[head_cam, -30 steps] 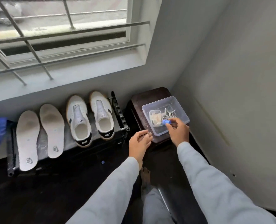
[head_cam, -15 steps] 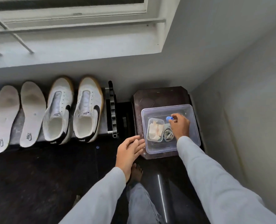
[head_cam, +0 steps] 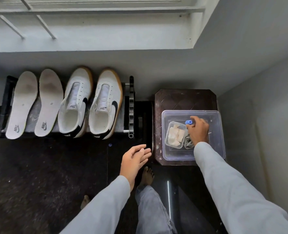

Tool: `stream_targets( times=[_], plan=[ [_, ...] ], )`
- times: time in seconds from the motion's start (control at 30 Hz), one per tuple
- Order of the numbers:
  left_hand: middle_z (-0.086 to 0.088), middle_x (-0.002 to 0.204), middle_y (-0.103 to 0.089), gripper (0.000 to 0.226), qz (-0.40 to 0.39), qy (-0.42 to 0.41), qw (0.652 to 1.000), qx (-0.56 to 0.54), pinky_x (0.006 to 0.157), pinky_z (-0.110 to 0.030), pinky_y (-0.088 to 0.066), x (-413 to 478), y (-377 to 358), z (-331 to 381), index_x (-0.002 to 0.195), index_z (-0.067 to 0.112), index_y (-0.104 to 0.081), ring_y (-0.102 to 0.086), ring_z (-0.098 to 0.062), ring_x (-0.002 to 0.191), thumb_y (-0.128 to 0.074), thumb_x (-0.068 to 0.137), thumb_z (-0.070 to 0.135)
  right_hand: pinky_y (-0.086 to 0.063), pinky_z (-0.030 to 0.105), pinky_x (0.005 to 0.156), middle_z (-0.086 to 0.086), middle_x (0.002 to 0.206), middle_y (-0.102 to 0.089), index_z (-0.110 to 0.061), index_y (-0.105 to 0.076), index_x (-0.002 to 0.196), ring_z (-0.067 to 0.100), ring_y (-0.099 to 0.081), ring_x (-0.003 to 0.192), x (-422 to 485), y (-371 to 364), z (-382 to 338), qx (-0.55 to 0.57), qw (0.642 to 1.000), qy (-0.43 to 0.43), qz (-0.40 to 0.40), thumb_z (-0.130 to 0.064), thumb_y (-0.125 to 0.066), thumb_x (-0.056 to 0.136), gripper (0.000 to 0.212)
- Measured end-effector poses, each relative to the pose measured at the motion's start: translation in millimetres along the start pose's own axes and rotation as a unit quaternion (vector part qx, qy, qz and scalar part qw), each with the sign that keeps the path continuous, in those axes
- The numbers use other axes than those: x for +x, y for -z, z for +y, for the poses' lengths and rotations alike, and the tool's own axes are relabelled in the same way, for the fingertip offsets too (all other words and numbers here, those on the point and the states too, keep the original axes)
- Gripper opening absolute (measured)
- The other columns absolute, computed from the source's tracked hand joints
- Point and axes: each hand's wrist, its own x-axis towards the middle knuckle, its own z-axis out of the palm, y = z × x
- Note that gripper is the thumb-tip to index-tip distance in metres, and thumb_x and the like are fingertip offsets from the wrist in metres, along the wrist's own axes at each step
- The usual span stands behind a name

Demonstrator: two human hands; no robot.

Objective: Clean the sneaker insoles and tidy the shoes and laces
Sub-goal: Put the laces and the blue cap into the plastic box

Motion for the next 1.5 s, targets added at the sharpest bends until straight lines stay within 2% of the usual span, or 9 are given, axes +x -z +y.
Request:
stream_targets(
  times=[0.13, 0.27, 0.37, 0.47, 0.63, 0.8, 1.03, 1.33, 1.5],
  plan=[
    [-0.002, 0.115, -0.075, 0.024, 0.014, -0.039, 0.998, 0.047, 0.101, -0.027, -0.054, -2.0, 28.1, -9.9, 0.118, 0.018, -0.067, -0.070, -0.014, 0.113, -0.050, 0.104, 0.008, -0.052, 0.039, 0.089, 0.017, 0.121, -0.060, -0.005, -0.065, 0.116, 0.031, -0.060, 0.107, -33.2, 6.3, -23.3, 0.039, 0.996, 0.024, 0.072, -0.004, -0.064, 0.089, 0.027],
    [0.007, 0.116, -0.072, 0.026, 0.034, -0.092, 0.980, 0.171, 0.104, -0.024, -0.049, -4.7, 71.6, -27.0, 0.116, 0.025, -0.069, -0.066, -0.008, 0.115, -0.056, 0.101, 0.009, -0.046, 0.035, 0.095, 0.015, 0.112, -0.063, -0.004, -0.067, 0.107, 0.029, -0.059, 0.103, -105.0, -4.3, -58.9, 0.058, 0.983, 0.158, 0.078, -0.001, -0.067, 0.084, 0.023],
    [0.006, 0.121, -0.069, 0.028, 0.033, -0.114, 0.965, 0.236, 0.098, -0.017, -0.043, -13.5, 115.4, -44.4, 0.125, 0.024, -0.067, -0.063, -0.008, 0.117, -0.056, 0.102, 0.013, -0.035, 0.027, 0.105, 0.011, 0.115, -0.061, -0.008, -0.066, 0.111, 0.028, -0.054, 0.111, -171.8, -34.3, -78.8, 0.031, 0.974, 0.224, 0.003, -0.004, -0.069, 0.084, 0.027],
    [0.005, 0.137, -0.063, 0.033, 0.036, -0.148, 0.935, 0.321, 0.106, -0.016, -0.038, -14.2, 164.6, -67.2, 0.134, 0.023, -0.062, -0.056, -0.008, 0.129, -0.056, 0.102, 0.017, -0.029, 0.018, 0.108, 0.006, 0.126, -0.057, -0.011, -0.064, 0.119, 0.023, -0.049, 0.121, -232.1, -75.4, -92.4, 0.002, 0.965, 0.252, -0.075, -0.012, -0.069, 0.086, 0.034],
    [-0.001, 0.158, -0.045, 0.042, 0.032, -0.196, 0.848, 0.491, 0.124, -0.034, -0.026, 11.8, 258.1, -125.9, 0.146, 0.020, -0.051, -0.038, -0.019, 0.149, -0.051, 0.104, 0.023, -0.042, 0.039, 0.109, 0.002, 0.149, -0.044, -0.013, -0.049, 0.140, 0.021, -0.036, 0.141, -297.7, -176.1, -107.4, -0.137, 0.930, 0.295, -0.172, -0.030, -0.065, 0.090, 0.055],
    [-0.014, 0.151, -0.052, 0.050, 0.066, -0.225, 0.788, 0.570, 0.114, -0.047, -0.046, 90.9, 336.9, -217.5, 0.143, 0.016, -0.056, -0.048, -0.034, 0.142, -0.067, 0.095, 0.025, -0.035, 0.047, 0.115, 0.006, 0.162, -0.023, -0.011, -0.022, 0.153, 0.028, -0.015, 0.150, -290.7, -319.6, -89.8, -0.270, 0.882, 0.284, -0.263, -0.043, -0.057, 0.093, 0.077],
    [-0.011, 0.171, 0.001, 0.062, 0.073, -0.162, 0.793, 0.582, 0.128, -0.047, -0.006, 237.7, 382.6, -332.4, 0.161, 0.023, -0.014, 0.007, -0.033, 0.158, -0.040, 0.106, 0.036, -0.018, 0.051, 0.119, 0.006, 0.165, -0.002, -0.018, -0.004, 0.157, 0.029, 0.003, 0.152, -222.1, -522.7, -42.4, -0.329, 0.844, 0.287, -0.310, -0.044, -0.056, 0.094, 0.086],
    [-0.014, 0.171, 0.003, 0.060, 0.078, -0.137, 0.827, 0.540, 0.128, -0.049, 0.000, 377.3, 379.8, -413.5, 0.162, 0.020, -0.010, 0.010, -0.034, 0.157, -0.034, 0.108, 0.033, -0.026, 0.039, 0.116, 0.016, 0.157, -0.027, -0.016, -0.035, 0.149, 0.030, -0.037, 0.139, -131.9, -673.1, 10.5, -0.375, 0.807, 0.368, -0.268, -0.022, -0.062, 0.094, 0.060],
    [-0.013, 0.171, -0.001, 0.056, 0.091, -0.158, 0.836, 0.518, 0.128, -0.045, 0.000, 396.9, 393.1, -420.1, 0.161, 0.020, -0.017, 0.005, -0.031, 0.158, -0.036, 0.108, 0.027, -0.050, 0.045, 0.095, 0.021, 0.125, -0.056, -0.008, -0.062, 0.124, 0.036, -0.061, 0.107, -108.3, -701.7, 12.8, -0.318, 0.841, 0.391, -0.198, -0.002, -0.055, 0.093, 0.032]
  ],
)
